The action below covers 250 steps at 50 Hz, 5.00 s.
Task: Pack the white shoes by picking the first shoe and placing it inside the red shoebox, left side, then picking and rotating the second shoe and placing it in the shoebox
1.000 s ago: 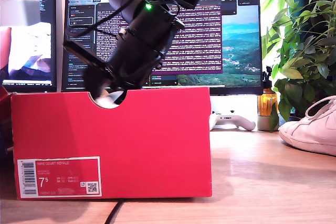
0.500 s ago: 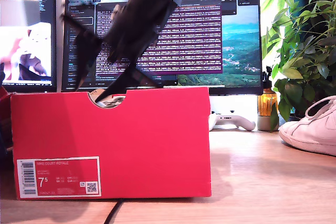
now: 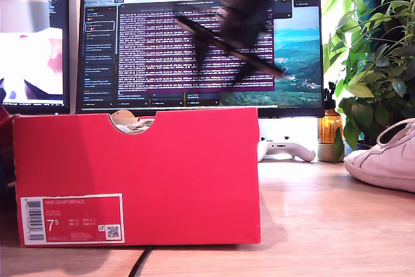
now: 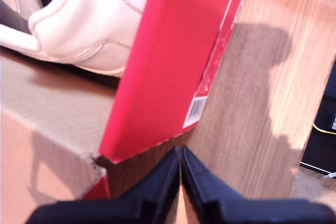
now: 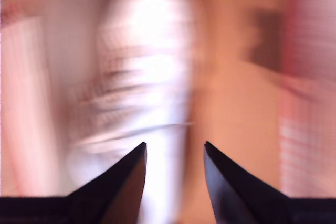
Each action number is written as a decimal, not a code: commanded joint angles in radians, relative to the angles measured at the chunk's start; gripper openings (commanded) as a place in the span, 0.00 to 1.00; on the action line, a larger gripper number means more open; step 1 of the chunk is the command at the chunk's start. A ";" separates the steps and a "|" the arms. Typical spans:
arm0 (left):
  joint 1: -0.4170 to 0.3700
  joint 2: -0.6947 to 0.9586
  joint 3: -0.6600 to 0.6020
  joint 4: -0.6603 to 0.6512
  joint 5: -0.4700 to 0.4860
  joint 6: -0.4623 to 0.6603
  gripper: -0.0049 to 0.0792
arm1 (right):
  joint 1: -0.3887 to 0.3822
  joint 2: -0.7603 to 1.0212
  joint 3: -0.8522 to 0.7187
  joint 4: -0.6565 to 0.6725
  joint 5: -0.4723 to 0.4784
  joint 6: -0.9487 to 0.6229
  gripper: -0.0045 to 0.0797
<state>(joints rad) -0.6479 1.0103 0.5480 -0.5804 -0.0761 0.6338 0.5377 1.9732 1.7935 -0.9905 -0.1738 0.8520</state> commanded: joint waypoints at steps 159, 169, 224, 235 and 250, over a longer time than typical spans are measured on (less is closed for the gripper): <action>-0.002 0.010 0.010 0.005 0.016 -0.006 0.04 | -0.482 -0.519 -0.927 0.084 0.476 0.622 0.04; -0.002 0.010 0.010 0.005 0.016 -0.006 0.04 | -0.491 -0.520 -0.871 0.029 0.485 0.478 0.04; -0.002 0.010 0.010 0.005 0.016 -0.006 0.04 | -0.414 -0.513 -0.330 0.401 -0.167 -1.053 0.04; -0.002 0.010 0.010 0.005 0.016 -0.006 0.04 | -0.302 -0.496 -0.330 0.592 -0.167 -1.158 0.04; -0.002 0.010 0.010 0.005 0.016 -0.006 0.04 | -0.216 -0.402 -0.329 0.726 -0.164 -1.181 0.04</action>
<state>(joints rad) -0.6476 1.0103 0.5480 -0.5781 -0.0647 0.6338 0.3088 1.5455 1.4448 -0.2916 -0.3321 -0.3386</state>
